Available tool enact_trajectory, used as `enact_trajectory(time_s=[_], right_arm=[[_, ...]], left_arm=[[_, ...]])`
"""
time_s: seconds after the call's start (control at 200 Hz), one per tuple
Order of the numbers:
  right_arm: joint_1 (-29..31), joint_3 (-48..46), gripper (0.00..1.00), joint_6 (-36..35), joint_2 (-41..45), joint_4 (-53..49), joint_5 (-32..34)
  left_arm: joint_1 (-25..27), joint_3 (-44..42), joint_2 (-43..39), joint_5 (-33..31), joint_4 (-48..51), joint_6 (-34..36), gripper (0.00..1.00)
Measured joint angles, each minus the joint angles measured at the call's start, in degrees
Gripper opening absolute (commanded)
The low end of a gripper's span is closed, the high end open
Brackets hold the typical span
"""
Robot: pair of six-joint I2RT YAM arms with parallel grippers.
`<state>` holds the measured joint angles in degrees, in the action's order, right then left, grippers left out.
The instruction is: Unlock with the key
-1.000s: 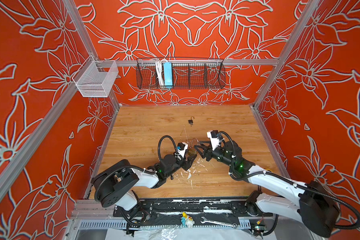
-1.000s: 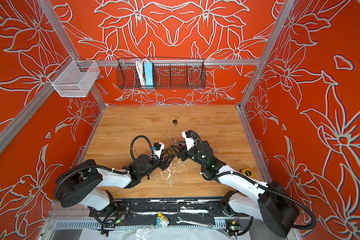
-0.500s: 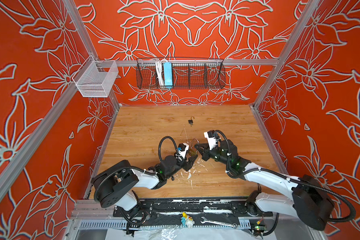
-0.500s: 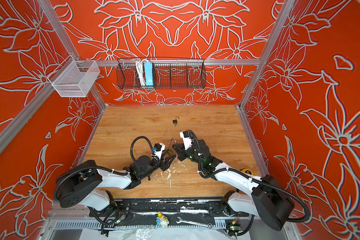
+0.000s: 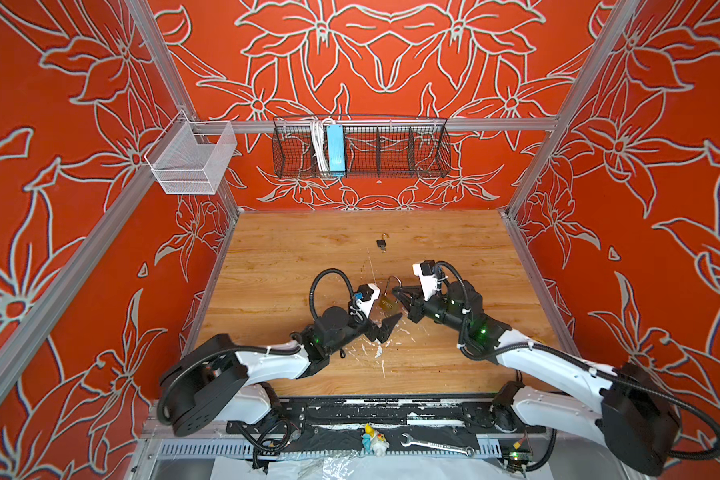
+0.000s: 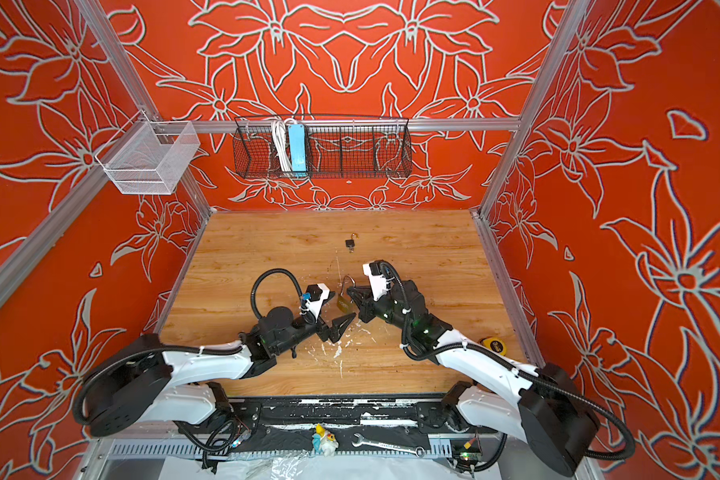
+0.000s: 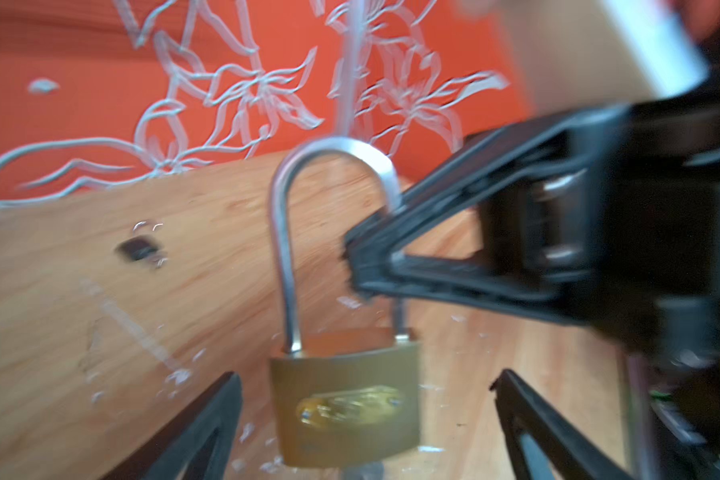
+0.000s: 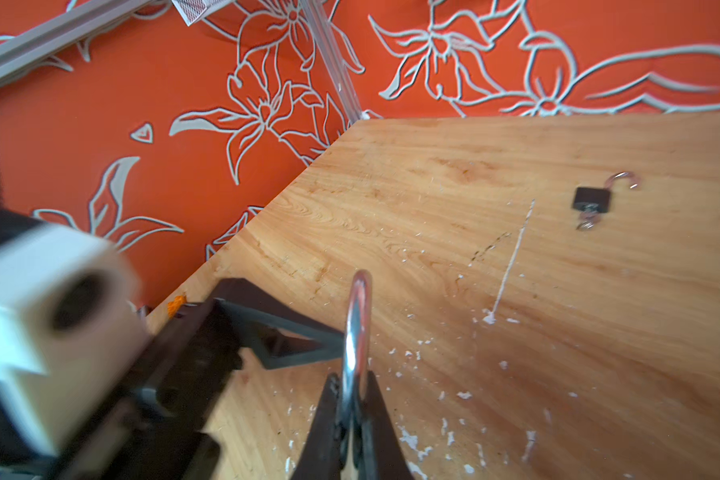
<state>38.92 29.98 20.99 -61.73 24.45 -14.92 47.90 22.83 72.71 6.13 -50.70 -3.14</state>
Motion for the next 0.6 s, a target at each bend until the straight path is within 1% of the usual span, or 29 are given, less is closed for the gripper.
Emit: enact_trajectory(time_s=[0.14, 0.215, 0.305, 0.33, 0.405, 0.515, 0.601], right_arm=[[-0.42, -2.01, 0.0, -4.55, 4.85, 0.0, -0.2], [-0.46, -3.65, 0.0, -7.13, 7.5, 0.66, -2.4], [-0.46, -4.0, 0.0, -9.64, 9.2, 0.09, -5.77], [-0.46, -4.0, 0.0, -10.14, 9.51, 0.07, -6.54], [-0.46, -4.0, 0.0, -11.3, 10.21, 0.07, -9.16], [-0.46, -4.0, 0.0, -12.46, 10.64, 0.07, -12.74], [-0.46, -4.0, 0.0, -12.9, 10.4, 0.48, -15.91]], left_arm=[[-1.36, 0.02, -10.49, 8.92, 7.41, 6.69, 0.97], [-3.04, -0.02, -14.93, 12.48, 11.65, 10.51, 0.97], [-5.73, -0.66, -17.92, 15.39, 14.21, 13.57, 0.99], [-6.54, -0.85, -18.14, 16.22, 14.47, 14.12, 1.0], [-8.28, -0.98, -17.62, 18.51, 15.56, 15.39, 0.96], [-10.16, -1.03, -13.73, 22.53, 15.5, 15.85, 0.9], [-11.1, -1.9, -10.75, 24.44, 13.75, 15.41, 0.86]])
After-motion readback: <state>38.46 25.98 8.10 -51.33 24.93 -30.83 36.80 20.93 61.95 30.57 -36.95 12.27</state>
